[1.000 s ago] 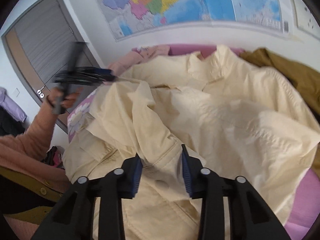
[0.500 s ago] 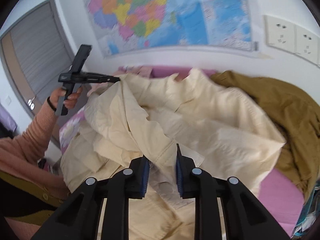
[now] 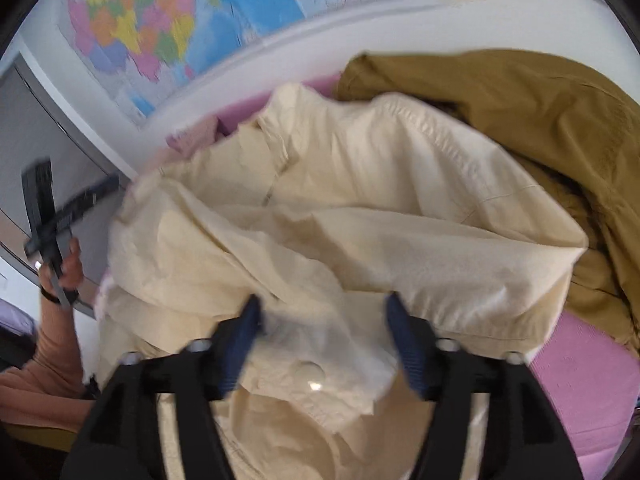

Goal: Fold large clothes

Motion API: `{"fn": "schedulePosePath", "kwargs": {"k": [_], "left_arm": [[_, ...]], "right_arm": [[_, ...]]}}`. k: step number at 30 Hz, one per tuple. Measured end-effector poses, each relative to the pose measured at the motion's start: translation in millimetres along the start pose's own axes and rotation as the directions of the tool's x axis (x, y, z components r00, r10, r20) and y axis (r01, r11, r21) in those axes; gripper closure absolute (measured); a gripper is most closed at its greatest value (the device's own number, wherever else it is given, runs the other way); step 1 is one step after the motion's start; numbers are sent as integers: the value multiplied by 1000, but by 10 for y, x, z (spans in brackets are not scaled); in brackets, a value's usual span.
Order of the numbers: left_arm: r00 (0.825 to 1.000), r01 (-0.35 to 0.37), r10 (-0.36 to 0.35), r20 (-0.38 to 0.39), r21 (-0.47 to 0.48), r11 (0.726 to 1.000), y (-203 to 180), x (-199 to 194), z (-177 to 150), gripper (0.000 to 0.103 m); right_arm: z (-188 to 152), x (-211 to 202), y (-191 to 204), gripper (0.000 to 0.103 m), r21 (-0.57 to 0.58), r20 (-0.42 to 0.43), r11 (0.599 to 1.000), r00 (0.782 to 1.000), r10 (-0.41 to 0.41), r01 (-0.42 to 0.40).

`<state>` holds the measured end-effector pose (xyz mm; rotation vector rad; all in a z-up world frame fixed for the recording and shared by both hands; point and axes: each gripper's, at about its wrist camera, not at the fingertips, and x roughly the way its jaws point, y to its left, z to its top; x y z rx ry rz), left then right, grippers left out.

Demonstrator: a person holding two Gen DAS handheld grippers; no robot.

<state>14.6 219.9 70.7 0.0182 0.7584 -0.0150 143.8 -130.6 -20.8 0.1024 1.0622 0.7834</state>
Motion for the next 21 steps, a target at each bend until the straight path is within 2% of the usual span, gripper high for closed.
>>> {"fn": "schedulePosePath", "kwargs": {"k": [4, 6, 8, 9, 10, 11, 12, 14, 16, 18, 19, 21], "left_arm": [[993, 70, -62, -101, 76, 995, -265, 142, -236, 39], [988, 66, -51, -144, 104, 992, -371, 342, -338, 39], [983, 31, -11, -181, 109, 994, -420, 561, -389, 39], [979, 18, 4, -202, 108, 994, -435, 674, -395, 40], [974, 14, 8, -228, 93, 996, -441, 811, -387, 40], [971, 9, 12, -239, 85, 996, -450, 904, -371, 39], [970, -3, 24, -244, 86, 996, -464, 980, -348, 39], [970, -23, 42, -240, 84, 996, -467, 1052, -326, 39], [970, -18, 34, -240, 70, 997, -481, 1092, -329, 38], [970, -35, 58, -237, 102, 994, -533, 1121, -340, 36], [967, -48, 75, -241, 119, 992, -552, 1137, -347, 35], [965, -63, 91, -244, 123, 990, -558, 1122, -335, 35]], "right_arm": [[-151, -201, 50, 18, -29, 52, 999, 998, 37, -36], [-209, -184, 126, 16, -70, 49, 997, 999, 23, -20], [-228, -107, 223, 17, -127, 44, 991, 998, -44, 50], [-224, -49, 244, 35, -135, 37, 988, 997, -69, 73], [-206, 8, 234, 49, -122, 20, 991, 998, -59, 60], [-194, 26, 227, 57, -101, 17, 993, 999, -52, 53], [-176, 12, 220, 68, -85, 23, 996, 999, -36, 38], [-117, -113, 171, 74, -45, 67, 999, 998, -3, 6], [-87, -183, 62, 76, 17, 80, 999, 996, 29, -30], [-68, -84, -39, 72, 64, 43, 998, 999, -12, 9], [-61, 14, -62, 65, 73, 7, 997, 999, -41, 40], [-56, 56, -66, 53, 71, -8, 995, 997, -76, 77]]}}
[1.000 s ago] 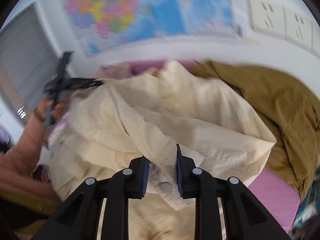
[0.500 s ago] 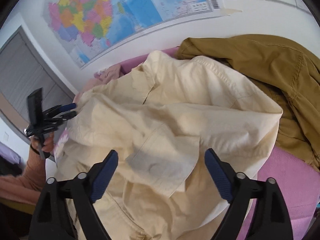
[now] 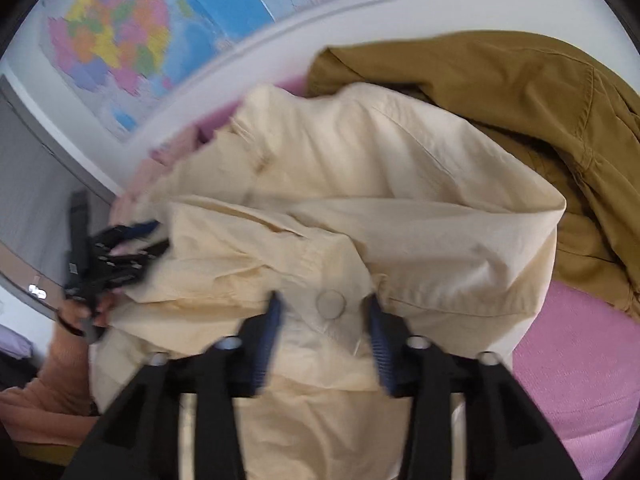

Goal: Fold large clothes

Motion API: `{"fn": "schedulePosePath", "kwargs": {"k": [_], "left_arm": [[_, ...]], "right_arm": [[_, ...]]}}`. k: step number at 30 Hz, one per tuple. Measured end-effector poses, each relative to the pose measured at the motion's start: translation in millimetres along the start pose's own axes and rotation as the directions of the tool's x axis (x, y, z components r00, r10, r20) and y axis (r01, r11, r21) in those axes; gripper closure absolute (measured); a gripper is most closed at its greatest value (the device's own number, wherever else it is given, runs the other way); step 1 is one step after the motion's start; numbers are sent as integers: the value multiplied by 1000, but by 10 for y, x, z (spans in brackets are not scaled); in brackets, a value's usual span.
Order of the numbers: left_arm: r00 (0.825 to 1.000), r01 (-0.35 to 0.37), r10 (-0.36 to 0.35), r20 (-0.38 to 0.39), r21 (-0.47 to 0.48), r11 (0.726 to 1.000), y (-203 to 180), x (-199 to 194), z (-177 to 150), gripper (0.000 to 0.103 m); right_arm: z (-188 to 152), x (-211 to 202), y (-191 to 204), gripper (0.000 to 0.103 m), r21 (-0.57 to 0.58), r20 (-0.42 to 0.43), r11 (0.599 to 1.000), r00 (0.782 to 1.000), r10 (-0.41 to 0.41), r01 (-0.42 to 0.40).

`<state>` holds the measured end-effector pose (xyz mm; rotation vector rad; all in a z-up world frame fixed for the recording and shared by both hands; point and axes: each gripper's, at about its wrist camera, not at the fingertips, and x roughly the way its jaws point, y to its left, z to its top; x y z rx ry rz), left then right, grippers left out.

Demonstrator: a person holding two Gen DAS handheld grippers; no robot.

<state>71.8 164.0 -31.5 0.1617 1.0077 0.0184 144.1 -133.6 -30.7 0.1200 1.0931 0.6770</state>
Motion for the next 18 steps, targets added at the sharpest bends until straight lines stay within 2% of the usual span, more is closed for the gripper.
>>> {"fn": "schedulePosePath", "kwargs": {"k": [4, 6, 8, 10, 11, 13, 15, 18], "left_arm": [[997, 29, -25, 71, -49, 998, 140, -305, -58, 34], [995, 32, -25, 100, -61, 998, 172, -427, -86, 32], [991, 41, -35, 129, -49, 998, 128, -548, -111, 32], [988, 62, -56, 145, -33, 998, 59, -598, -112, 31], [987, 74, -69, 146, -24, 997, 5, -605, -124, 32], [988, 56, -55, 146, 0, 998, -147, -558, -139, 31], [991, 38, -40, 127, 21, 999, -252, -464, -166, 32], [993, 3, -8, 120, 43, 999, -351, -378, -217, 32]], "right_arm": [[-23, -272, 62, 49, -6, 114, 1000, 993, -15, 16], [-39, -439, 206, 49, -59, 177, 997, 984, -29, 40], [-58, -535, 411, 49, -128, 229, 992, 973, 9, 21], [-41, -483, 586, 49, -201, 215, 979, 976, 24, 20], [-38, -379, 738, 49, -264, 205, 963, 979, 4, 52], [-20, -193, 844, 51, -310, 180, 947, 984, -21, 77], [45, 91, 789, 53, -289, 139, 949, 987, -86, 124], [130, 448, 583, 72, -213, 71, 968, 991, -117, 130]]}}
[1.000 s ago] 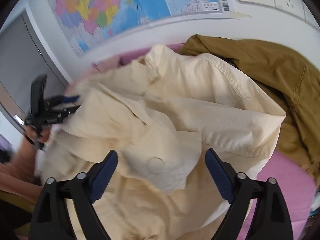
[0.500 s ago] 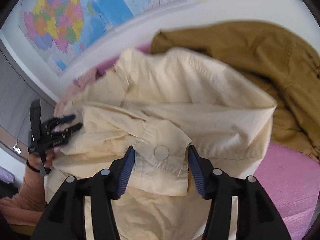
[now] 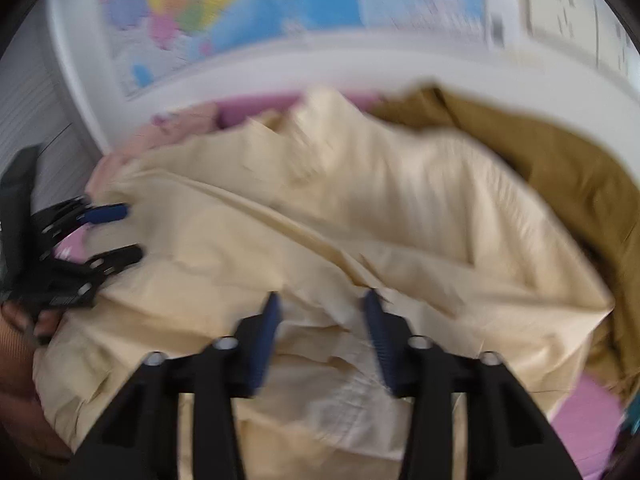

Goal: Fold large clothes

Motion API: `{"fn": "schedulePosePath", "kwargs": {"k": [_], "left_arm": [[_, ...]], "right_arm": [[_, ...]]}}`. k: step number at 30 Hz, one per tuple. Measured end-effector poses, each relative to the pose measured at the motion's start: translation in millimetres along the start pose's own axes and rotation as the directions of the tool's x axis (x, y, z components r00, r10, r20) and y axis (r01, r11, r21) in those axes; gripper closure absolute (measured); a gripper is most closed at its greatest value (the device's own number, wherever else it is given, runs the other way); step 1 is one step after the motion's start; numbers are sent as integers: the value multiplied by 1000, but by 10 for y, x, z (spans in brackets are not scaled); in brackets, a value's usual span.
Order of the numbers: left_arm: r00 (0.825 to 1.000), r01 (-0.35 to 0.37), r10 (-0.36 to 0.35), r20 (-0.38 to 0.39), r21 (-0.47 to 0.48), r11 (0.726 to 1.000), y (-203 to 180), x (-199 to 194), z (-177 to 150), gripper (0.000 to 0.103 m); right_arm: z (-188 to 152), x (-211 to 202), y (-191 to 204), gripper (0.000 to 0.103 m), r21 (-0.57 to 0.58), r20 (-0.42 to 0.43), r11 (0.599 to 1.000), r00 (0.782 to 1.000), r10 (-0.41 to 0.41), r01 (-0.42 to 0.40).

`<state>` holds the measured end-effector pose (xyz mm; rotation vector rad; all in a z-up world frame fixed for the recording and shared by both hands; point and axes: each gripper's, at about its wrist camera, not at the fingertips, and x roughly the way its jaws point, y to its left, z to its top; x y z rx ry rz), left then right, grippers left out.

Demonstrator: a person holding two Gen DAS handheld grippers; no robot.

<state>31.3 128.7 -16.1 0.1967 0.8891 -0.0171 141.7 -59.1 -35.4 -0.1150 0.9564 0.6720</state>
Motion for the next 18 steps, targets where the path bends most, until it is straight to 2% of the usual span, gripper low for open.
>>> {"fn": "schedulePosePath", "kwargs": {"k": [3, 6, 8, 12, 14, 16, 18], "left_arm": [[1000, -1, 1, 8, -3, 1000, -14, -9, -24, 32], [1000, 3, -2, 10, -13, 1000, 17, -7, -34, 32], [1000, -3, 3, 12, -12, 1000, 17, -11, -46, 32], [1000, -21, 21, 20, -1, 1000, 5, -72, -71, 31], [1000, -11, 11, 27, -2, 1000, 22, -119, -81, 31], [999, -2, 2, 32, -5, 1000, 43, -156, -93, 27], [1000, -1, 2, 31, -8, 1000, 69, -172, -111, 27]], "right_arm": [[-41, 171, -77, 73, 44, -33, 999, 999, 26, -25], [-33, 129, -48, 72, 39, -34, 999, 999, 22, -20], [-26, 19, -40, 71, 55, -18, 998, 999, 34, -33], [-20, -301, 27, 57, 36, 66, 999, 997, 32, -34], [-21, -422, 60, 56, 21, 104, 999, 994, 30, -33], [-28, -444, 65, 56, 3, 102, 1000, 995, 21, -22], [-17, -344, 42, 56, 7, 65, 1000, 998, -1, 0]]}}
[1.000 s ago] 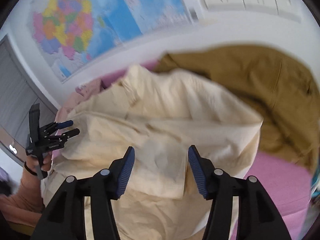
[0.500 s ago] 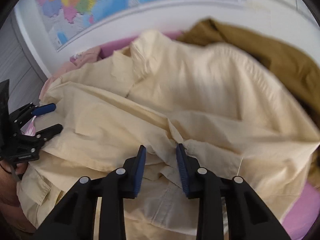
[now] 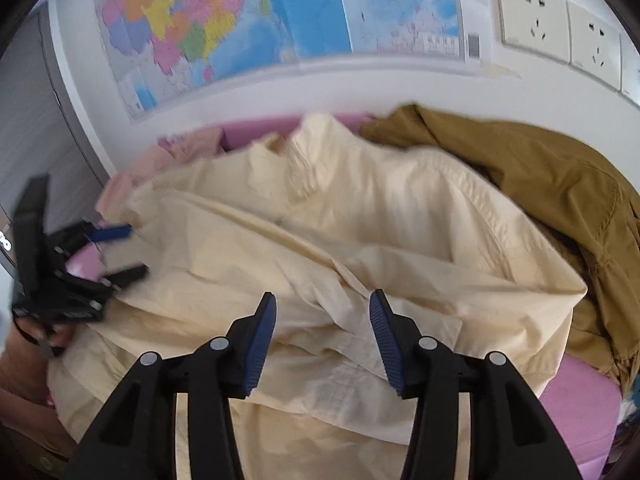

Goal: Fold large clothes

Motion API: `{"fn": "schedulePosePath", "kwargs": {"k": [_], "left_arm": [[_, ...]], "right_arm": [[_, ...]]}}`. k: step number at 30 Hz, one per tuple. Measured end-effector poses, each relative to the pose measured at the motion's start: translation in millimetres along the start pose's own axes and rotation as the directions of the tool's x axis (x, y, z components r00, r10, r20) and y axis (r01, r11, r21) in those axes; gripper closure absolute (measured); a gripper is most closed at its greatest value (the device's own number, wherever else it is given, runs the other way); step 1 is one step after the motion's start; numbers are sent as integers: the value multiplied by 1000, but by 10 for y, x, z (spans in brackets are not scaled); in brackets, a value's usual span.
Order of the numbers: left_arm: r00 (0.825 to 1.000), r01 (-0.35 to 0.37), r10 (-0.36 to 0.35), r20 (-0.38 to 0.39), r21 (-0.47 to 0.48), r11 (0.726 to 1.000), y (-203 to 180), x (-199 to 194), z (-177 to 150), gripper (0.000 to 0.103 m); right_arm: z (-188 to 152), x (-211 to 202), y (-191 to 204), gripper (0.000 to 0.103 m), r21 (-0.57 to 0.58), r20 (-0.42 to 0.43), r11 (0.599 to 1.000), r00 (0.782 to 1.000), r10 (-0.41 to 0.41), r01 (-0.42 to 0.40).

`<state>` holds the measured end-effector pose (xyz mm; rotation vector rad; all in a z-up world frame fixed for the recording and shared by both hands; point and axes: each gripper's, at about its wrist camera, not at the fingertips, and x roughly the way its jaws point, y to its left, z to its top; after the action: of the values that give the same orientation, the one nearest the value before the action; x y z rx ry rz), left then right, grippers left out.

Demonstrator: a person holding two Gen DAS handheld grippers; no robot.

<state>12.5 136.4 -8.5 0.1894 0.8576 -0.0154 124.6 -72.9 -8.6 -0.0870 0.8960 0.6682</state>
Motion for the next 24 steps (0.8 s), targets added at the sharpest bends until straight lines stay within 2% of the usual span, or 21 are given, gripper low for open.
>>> {"fn": "schedulePosePath", "kwargs": {"k": [2, 4, 6, 8, 11, 12, 17, 20, 24], "left_arm": [[1000, -2, 2, -2, -6, 1000, 16, 2, -16, 27], [1000, -1, 1, -10, -12, 1000, 28, 19, -42, 27], [1000, 0, -1, -20, -15, 1000, 25, 39, -56, 27], [1000, -4, 4, -23, -12, 1000, 18, 46, -66, 27], [1000, 0, 0, -23, -29, 1000, 44, 21, -87, 27], [1000, 3, -4, -19, -35, 999, 60, -1, -100, 27], [1000, 19, -19, 3, -62, 998, 142, -138, -174, 27], [1000, 17, -15, 20, -76, 997, 207, -221, -216, 26], [1000, 0, 0, 1, -101, 995, 300, -224, -286, 24]], "right_arm": [[-35, 175, -100, 57, 46, -54, 999, 998, -11, 14], [-89, 327, -207, 69, 62, -85, 997, 996, -29, 35], [-129, 432, -294, 68, 102, -96, 995, 995, 9, 1], [-117, 412, -289, 69, 98, -96, 995, 995, 3, 6], [-107, 258, -210, 62, 74, -76, 997, 997, -22, 28], [-108, 184, -174, 57, 67, -60, 997, 998, -26, 30], [-152, -74, -44, 57, 19, -7, 1000, 1000, -13, 13], [-177, 7, 33, 57, -16, -32, 1000, 999, -20, 19], [-221, 312, -93, 57, 42, -111, 999, 994, 3, 2]]}}
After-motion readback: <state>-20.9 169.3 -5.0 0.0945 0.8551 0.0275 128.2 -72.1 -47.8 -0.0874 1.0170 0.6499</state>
